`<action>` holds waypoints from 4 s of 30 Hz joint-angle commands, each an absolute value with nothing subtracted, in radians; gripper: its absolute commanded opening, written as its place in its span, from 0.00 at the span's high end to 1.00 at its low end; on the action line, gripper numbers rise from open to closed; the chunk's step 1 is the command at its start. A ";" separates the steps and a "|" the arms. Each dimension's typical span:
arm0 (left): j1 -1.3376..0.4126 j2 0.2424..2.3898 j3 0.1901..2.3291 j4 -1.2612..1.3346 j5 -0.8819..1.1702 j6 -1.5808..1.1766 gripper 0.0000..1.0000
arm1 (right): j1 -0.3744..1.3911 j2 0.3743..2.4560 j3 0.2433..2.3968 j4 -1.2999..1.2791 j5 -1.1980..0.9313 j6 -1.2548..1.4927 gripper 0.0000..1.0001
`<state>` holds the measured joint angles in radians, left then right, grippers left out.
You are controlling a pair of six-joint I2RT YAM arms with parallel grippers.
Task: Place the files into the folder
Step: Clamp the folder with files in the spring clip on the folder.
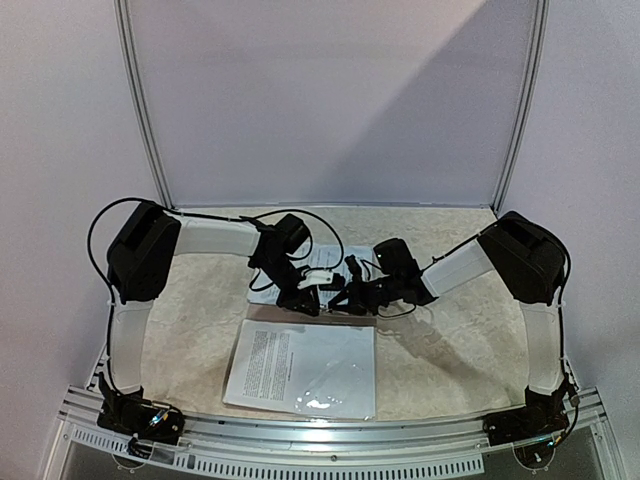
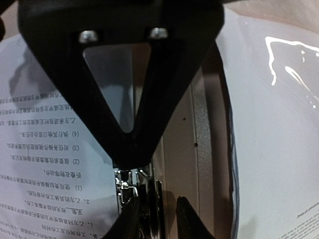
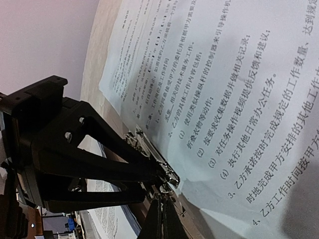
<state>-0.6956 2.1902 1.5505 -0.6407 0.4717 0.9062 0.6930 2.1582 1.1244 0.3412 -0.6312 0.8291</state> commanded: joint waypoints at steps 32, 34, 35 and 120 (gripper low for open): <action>-0.747 2.255 1.539 -0.629 0.405 0.896 1.00 | 0.674 2.199 1.114 0.228 -0.674 0.903 0.98; -0.746 2.256 1.552 -0.638 0.404 0.894 1.00 | 0.674 2.190 1.111 0.200 -0.660 0.886 0.98; -0.744 2.255 1.561 -0.645 0.406 0.894 1.00 | 0.674 2.187 1.113 0.184 -0.652 0.874 0.99; -0.706 2.337 1.696 -0.760 0.366 0.980 1.00 | 0.616 2.274 1.064 0.516 -0.849 1.044 0.87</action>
